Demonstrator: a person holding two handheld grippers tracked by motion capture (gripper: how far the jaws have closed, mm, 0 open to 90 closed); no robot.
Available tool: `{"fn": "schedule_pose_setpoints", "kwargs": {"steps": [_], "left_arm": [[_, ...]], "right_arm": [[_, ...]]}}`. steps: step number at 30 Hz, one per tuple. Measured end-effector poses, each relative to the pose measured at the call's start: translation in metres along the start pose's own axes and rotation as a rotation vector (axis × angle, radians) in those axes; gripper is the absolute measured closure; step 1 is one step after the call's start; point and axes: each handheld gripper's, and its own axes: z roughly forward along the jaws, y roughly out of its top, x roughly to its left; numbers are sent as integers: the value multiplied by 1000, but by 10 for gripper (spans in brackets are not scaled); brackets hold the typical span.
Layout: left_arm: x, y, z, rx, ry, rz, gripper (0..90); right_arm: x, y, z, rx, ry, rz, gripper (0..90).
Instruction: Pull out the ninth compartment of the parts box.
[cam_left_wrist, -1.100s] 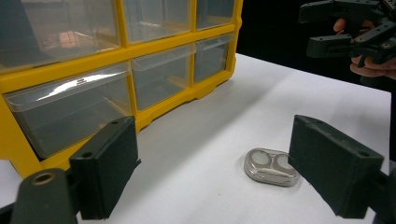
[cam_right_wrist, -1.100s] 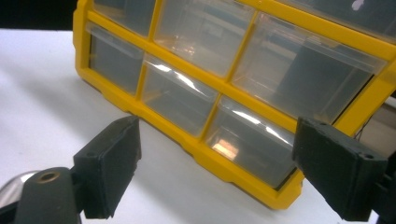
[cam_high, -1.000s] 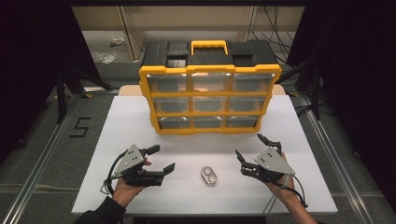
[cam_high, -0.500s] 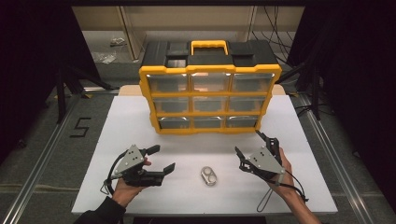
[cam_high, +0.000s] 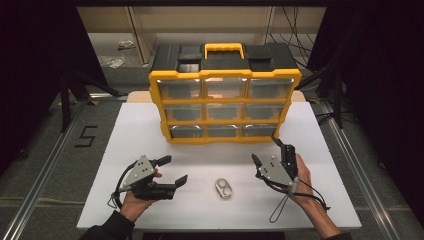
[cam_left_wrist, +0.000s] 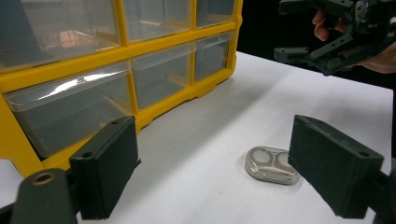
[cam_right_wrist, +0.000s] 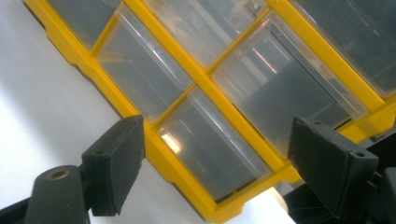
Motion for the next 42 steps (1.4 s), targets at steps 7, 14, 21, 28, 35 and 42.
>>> {"fn": "schedule_pose_setpoints", "kwargs": {"steps": [7,14,21,28,35,42], "left_arm": [[-1,0,0,1,0,3,154],[0,0,1,2,1,5,154],[-1,0,0,3,0,7,154],[-1,0,0,2,1,5,154],[-1,0,0,3,0,10,154],[-1,0,0,2,0,7,154]], "right_arm": [[1,-5,9,25,-34,-76,206],[1,-8,16,43,-62,-141,214],[1,-12,25,60,-84,-191,227],[3,-17,35,81,-107,-257,238],[3,-22,45,94,-133,-335,253],[3,-25,52,100,-153,-379,263]]}}
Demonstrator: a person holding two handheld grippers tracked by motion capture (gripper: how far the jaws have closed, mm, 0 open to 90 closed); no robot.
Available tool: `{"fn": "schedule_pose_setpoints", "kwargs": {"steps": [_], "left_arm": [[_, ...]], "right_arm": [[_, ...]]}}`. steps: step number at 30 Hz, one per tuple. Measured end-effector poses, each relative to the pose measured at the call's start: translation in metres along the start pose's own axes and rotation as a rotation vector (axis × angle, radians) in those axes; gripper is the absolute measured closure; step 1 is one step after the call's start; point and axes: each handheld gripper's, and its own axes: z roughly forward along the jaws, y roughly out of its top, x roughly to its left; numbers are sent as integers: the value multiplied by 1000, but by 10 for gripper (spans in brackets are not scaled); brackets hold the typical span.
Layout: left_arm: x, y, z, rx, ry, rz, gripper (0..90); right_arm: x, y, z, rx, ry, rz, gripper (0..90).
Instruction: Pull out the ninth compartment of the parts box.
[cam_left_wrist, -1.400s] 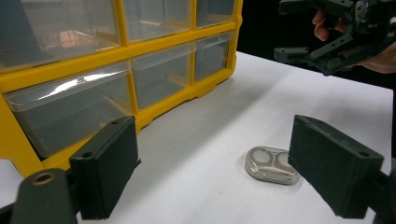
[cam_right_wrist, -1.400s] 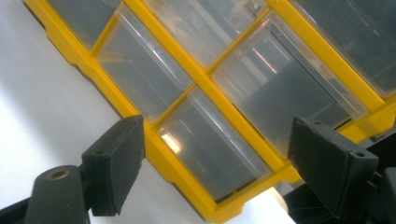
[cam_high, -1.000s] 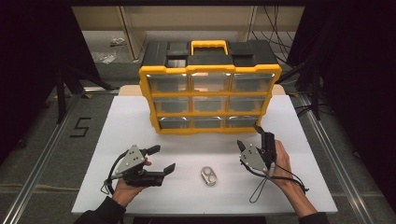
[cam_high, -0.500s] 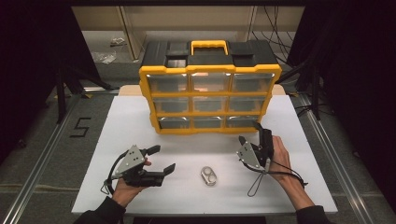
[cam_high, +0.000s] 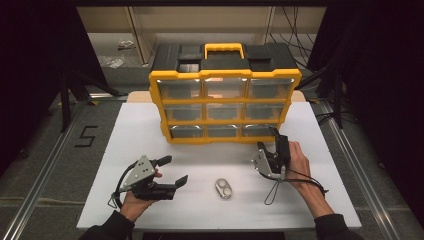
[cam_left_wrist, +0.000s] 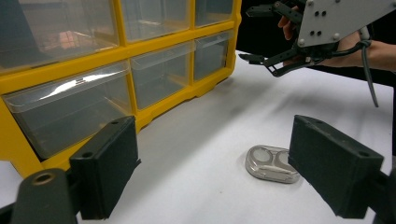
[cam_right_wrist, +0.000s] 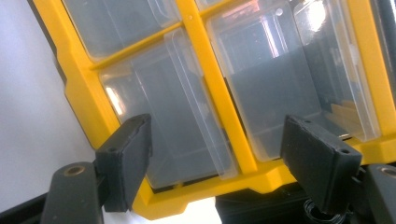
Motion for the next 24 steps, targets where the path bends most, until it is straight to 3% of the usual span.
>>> {"fn": "schedule_pose_setpoints", "kwargs": {"steps": [7,11,16,18,19,23,24], "left_arm": [[0,0,0,3,-1,7,154],[0,0,0,3,-1,9,154],[0,0,1,5,-4,5,154],[0,0,1,5,-4,6,154],[0,0,1,4,-4,4,154],[0,0,1,5,-5,6,154],[0,0,1,5,-5,5,154]], "right_arm": [[5,-1,7,14,-21,-52,282],[7,-3,11,9,-33,-114,297],[8,-4,15,14,-48,-122,303],[8,-4,17,11,-57,-138,307],[7,-5,18,12,-51,-171,308],[10,-5,21,12,-65,-165,317],[10,-5,22,12,-64,-182,318]]}}
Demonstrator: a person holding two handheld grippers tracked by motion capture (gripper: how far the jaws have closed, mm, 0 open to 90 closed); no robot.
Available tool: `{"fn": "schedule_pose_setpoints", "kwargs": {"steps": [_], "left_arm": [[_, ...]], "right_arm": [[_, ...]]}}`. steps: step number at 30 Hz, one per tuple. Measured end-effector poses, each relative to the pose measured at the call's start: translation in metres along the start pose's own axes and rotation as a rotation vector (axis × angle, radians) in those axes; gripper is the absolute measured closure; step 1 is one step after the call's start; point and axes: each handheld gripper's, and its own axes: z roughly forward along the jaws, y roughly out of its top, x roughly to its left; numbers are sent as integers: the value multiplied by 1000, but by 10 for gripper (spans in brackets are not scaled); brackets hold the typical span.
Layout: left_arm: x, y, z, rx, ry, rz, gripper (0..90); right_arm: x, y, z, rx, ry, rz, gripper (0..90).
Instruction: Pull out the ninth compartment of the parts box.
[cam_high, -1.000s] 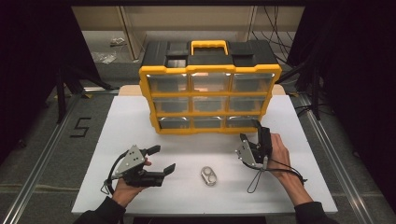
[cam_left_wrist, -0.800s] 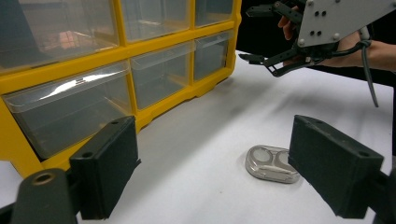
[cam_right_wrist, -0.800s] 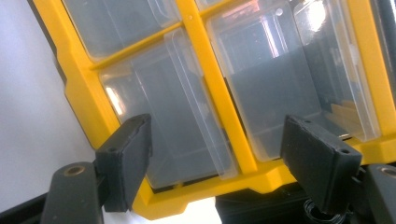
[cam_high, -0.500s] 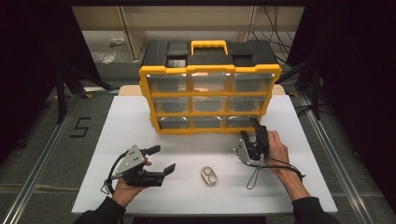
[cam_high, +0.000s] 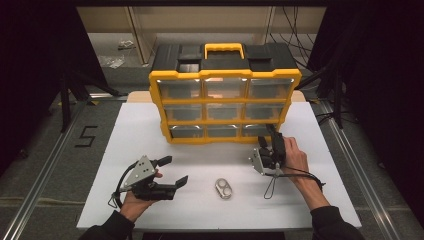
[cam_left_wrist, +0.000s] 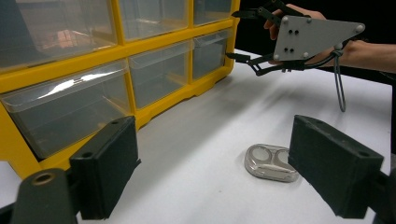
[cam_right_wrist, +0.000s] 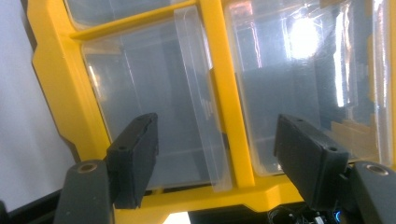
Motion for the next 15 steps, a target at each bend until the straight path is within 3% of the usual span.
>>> {"fn": "schedule_pose_setpoints", "kwargs": {"steps": [15], "left_arm": [[0,0,0,2,-3,1,154]], "right_arm": [[2,-1,8,6,-9,-59,350]]}}
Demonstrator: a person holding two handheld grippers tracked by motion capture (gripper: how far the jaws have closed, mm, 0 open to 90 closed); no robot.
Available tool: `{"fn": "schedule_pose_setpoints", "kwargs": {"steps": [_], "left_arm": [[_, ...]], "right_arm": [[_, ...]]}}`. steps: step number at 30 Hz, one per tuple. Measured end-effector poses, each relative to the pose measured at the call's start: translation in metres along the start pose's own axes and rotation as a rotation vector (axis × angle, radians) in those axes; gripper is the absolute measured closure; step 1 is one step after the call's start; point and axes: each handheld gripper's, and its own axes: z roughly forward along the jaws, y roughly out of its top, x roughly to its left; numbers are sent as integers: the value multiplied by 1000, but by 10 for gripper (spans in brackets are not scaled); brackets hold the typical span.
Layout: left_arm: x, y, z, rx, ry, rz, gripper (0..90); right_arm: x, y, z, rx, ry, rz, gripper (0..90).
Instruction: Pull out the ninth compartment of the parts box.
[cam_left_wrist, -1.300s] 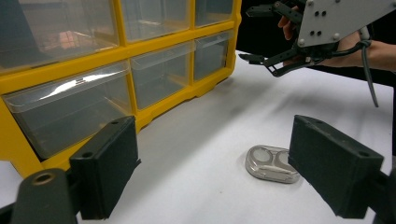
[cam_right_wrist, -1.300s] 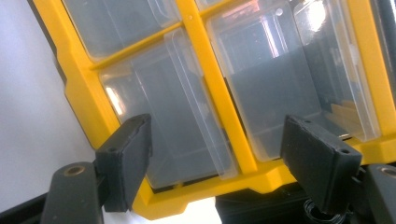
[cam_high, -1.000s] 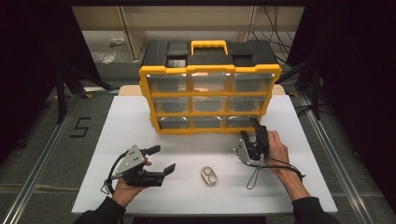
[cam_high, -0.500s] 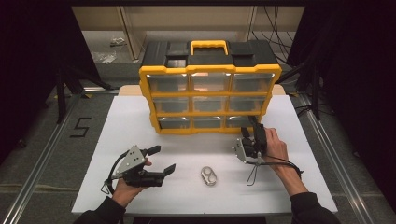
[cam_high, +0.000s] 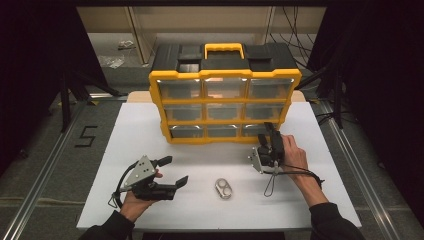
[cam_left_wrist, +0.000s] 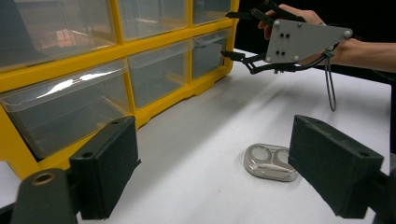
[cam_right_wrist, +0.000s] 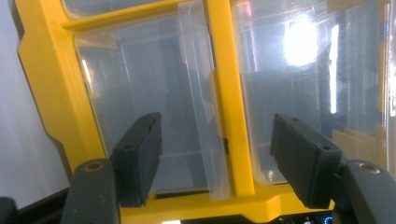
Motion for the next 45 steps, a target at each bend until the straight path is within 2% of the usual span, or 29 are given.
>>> {"fn": "schedule_pose_setpoints", "kwargs": {"steps": [9,19,22,25,29,30,43,45], "left_arm": [[0,0,0,3,0,4,154],[0,0,0,3,0,3,155],[0,0,0,3,2,3,154],[0,0,0,3,3,3,155],[0,0,0,2,2,2,155],[0,0,0,2,3,1,155],[0,0,1,6,0,2,155],[0,0,1,7,0,2,155]], "right_arm": [[0,-1,5,7,-8,-21,375],[0,1,9,-10,-18,-57,419],[1,2,9,-4,-26,-48,423],[1,1,10,-13,-22,-69,436],[1,2,11,-14,-31,-66,451],[0,2,11,-19,-35,-80,453],[1,1,14,-17,-56,-102,487],[2,2,14,-14,-60,-88,490]]}}
